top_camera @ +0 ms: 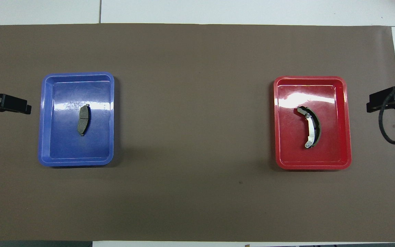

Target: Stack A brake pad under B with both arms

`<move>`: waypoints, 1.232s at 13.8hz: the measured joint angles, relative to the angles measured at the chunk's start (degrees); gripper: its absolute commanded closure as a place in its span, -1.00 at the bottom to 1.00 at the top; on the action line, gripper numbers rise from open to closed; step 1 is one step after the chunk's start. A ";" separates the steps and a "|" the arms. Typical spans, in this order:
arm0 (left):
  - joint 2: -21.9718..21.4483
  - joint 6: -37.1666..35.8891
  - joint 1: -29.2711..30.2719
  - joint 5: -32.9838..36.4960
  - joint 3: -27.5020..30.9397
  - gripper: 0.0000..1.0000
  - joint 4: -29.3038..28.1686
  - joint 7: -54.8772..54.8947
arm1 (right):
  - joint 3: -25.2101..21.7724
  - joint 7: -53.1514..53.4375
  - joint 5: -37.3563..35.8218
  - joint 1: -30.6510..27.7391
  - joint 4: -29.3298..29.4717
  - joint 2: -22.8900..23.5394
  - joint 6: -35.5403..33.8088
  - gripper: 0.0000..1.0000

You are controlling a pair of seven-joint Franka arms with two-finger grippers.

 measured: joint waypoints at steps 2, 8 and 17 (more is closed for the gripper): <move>-0.40 2.30 -1.22 0.00 -0.03 -0.97 -1.85 -0.04 | 0.00 0.00 0.00 0.00 0.00 0.00 0.00 -1.00; -1.04 16.95 -2.98 -0.01 -0.11 -0.89 -14.63 -0.39 | -0.01 0.00 0.00 -0.02 0.00 0.00 0.00 -1.00; 11.69 40.45 -5.03 -0.02 -0.16 -0.78 -24.10 -0.86 | 0.01 -0.01 0.11 0.08 -2.62 -0.43 3.05 -1.00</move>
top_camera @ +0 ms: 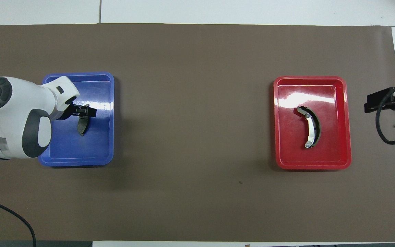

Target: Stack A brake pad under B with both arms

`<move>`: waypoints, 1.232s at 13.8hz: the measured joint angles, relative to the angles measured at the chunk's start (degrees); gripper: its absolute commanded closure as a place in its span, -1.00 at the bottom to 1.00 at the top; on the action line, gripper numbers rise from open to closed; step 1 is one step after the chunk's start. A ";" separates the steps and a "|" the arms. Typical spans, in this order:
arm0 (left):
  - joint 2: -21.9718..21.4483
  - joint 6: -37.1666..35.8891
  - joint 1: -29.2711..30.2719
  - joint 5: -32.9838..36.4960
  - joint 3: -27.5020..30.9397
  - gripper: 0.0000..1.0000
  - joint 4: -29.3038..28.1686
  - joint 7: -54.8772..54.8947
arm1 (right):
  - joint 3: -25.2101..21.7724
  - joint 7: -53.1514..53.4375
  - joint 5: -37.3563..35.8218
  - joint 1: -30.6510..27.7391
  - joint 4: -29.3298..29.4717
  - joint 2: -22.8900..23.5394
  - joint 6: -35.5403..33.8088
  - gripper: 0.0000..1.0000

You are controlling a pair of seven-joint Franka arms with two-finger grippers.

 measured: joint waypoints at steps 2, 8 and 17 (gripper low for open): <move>0.83 0.83 0.06 0.00 0.08 -0.76 -0.05 -0.01 | 0.00 -0.03 0.03 0.01 -7.62 -1.70 9.45 -1.00; 3.31 0.41 0.83 0.00 0.55 -0.76 -1.21 -0.01 | 0.08 -1.98 0.10 0.35 -26.01 0.54 31.61 -1.00; 2.20 -2.48 0.73 0.01 0.32 0.98 -0.96 0.11 | 0.06 -9.57 2.18 0.75 -36.96 9.14 50.59 -1.00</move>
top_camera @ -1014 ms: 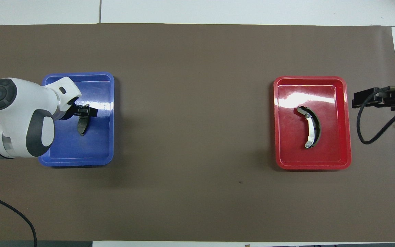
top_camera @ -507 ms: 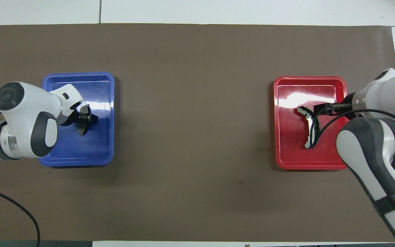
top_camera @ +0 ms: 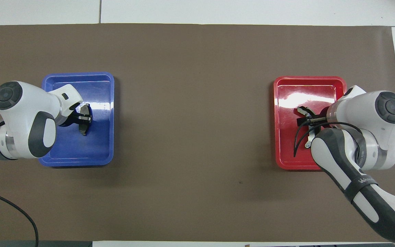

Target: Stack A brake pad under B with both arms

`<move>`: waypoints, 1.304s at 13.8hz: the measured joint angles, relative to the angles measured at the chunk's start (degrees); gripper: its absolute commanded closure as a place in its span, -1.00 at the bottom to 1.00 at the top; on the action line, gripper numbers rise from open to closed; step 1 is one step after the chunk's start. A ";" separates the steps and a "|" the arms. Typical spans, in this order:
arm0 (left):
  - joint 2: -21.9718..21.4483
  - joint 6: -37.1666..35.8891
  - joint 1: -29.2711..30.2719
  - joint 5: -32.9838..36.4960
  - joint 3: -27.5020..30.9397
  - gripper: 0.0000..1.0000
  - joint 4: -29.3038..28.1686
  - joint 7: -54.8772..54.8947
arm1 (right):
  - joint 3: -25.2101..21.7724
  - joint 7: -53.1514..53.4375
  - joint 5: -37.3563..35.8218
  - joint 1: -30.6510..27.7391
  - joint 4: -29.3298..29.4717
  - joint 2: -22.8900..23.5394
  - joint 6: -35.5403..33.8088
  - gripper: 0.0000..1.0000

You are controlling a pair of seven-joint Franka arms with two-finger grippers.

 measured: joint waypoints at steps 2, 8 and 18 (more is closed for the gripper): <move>-0.10 -3.22 -0.60 0.00 -0.08 0.98 2.96 0.11 | -0.11 -0.80 0.00 -0.18 -0.12 1.77 2.00 -1.00; -0.05 -8.98 -11.09 0.00 -0.46 0.98 11.80 -0.75 | -0.13 -1.40 0.00 -0.18 -0.26 2.44 2.32 -0.04; 6.74 1.56 -27.73 -0.01 -0.74 0.98 10.65 -24.85 | -0.15 -4.28 0.02 -0.20 -0.28 2.44 2.32 1.00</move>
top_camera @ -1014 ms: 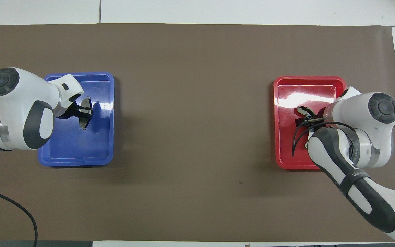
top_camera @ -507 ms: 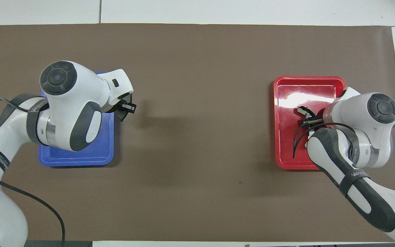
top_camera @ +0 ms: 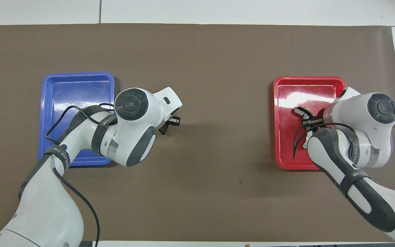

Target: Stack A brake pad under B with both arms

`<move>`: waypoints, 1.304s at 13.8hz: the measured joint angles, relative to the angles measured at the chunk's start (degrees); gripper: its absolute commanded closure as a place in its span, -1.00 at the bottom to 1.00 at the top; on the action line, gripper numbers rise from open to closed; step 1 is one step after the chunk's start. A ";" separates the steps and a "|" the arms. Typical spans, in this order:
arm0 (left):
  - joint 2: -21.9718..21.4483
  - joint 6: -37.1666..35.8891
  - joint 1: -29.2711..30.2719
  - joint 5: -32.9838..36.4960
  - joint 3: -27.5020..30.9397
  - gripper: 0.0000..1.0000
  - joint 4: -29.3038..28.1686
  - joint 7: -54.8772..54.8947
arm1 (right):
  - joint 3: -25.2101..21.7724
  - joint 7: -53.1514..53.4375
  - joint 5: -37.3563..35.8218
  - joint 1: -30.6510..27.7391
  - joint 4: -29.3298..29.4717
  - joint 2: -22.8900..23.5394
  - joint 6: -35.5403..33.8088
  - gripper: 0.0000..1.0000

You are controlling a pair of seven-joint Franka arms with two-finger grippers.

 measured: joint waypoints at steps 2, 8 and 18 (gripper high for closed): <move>1.23 2.10 -1.33 0.00 0.00 0.98 0.02 -1.91 | 0.00 -2.39 0.00 0.00 0.38 0.01 -0.60 1.00; 2.80 4.97 -1.70 0.00 0.12 -0.58 0.09 -2.03 | 0.01 -3.57 0.01 0.03 8.80 -1.71 -12.39 1.00; -0.02 -8.47 2.37 0.01 1.38 -1.00 7.75 0.23 | 0.56 18.91 0.23 12.78 17.91 -2.69 -20.90 1.00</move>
